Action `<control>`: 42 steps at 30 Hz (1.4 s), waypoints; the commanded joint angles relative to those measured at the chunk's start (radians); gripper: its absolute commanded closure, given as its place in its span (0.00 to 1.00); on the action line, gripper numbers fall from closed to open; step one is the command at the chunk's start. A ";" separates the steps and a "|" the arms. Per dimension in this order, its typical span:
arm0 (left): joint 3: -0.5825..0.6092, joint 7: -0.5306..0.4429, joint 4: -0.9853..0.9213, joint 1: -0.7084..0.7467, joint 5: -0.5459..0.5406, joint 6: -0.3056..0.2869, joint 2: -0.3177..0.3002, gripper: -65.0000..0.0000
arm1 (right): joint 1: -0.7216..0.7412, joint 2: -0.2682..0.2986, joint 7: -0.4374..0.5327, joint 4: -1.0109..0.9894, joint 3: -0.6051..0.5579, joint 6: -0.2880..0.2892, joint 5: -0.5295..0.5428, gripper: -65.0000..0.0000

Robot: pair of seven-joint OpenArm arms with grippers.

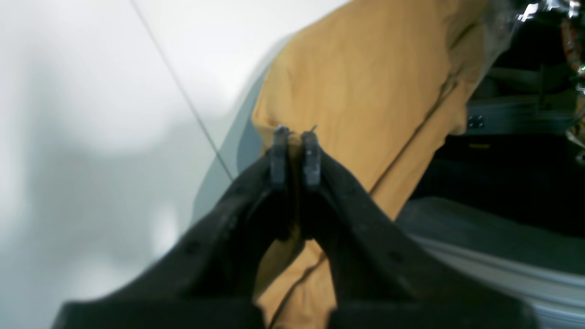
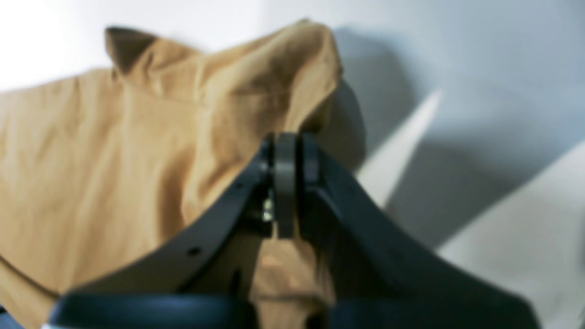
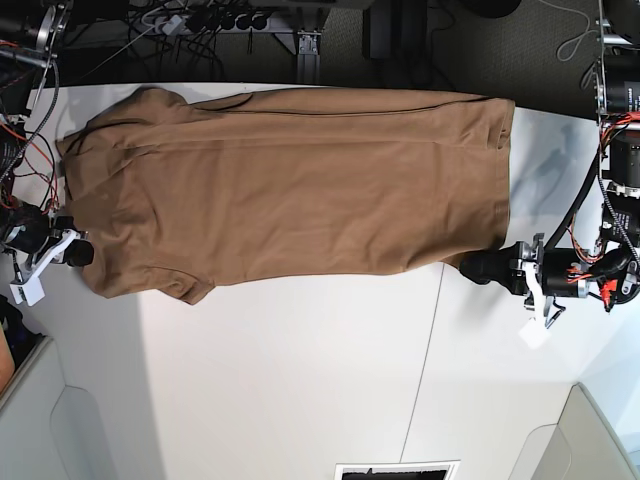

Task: Layout the t-shirt on the table in an organized manner, then fold the t-shirt properly
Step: 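Fold the hem corner with the left gripper over the shirt body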

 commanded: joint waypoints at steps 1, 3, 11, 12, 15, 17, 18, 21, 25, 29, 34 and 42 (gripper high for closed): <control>-0.007 -0.003 0.018 -0.016 -0.026 -0.003 -0.036 1.00 | 0.001 0.025 0.004 0.035 0.005 0.004 0.017 1.00; -0.007 -0.003 0.028 -0.006 -0.026 -0.003 -0.064 1.00 | -0.039 0.034 0.001 0.067 0.005 0.004 0.025 1.00; -0.007 -0.003 0.132 0.120 -0.026 -0.003 -0.132 1.00 | -0.178 0.109 0.005 0.178 0.008 0.004 0.035 1.00; -0.007 -0.003 0.150 0.143 -0.026 -0.003 -0.135 1.00 | -0.195 0.121 0.006 0.185 0.008 0.004 0.035 1.00; -0.007 -0.003 0.197 0.201 -0.026 -0.003 -0.137 1.00 | -0.222 0.140 0.006 0.190 0.008 0.004 0.035 1.00; -0.007 -0.003 0.229 0.233 -0.026 -0.003 -0.137 1.00 | -0.233 0.152 0.006 0.190 0.009 0.004 0.035 1.00; -0.007 -0.003 0.244 0.248 -0.026 -0.003 -0.137 1.00 | -0.242 0.159 0.006 0.190 0.009 0.004 0.036 1.00; -0.007 -0.003 0.283 0.299 -0.026 -0.003 -0.138 1.00 | -0.262 0.175 0.005 0.190 0.010 0.004 0.037 1.00; -0.007 -0.003 0.298 0.358 -0.026 -0.003 -0.143 1.00 | -0.286 0.194 0.006 0.190 0.010 0.004 0.048 1.00; -0.007 -0.003 0.298 0.404 -0.026 -0.003 -0.145 1.00 | -0.291 0.193 0.003 0.190 0.010 0.004 0.058 1.00; -0.006 -0.003 0.298 0.438 -0.026 -0.003 -0.141 1.00 | -0.293 0.183 -0.010 0.189 0.010 0.003 0.062 1.00; -0.007 -0.003 0.298 0.406 -0.026 -0.003 -0.136 0.46 | -0.293 0.180 -0.010 0.189 0.009 0.003 0.080 1.00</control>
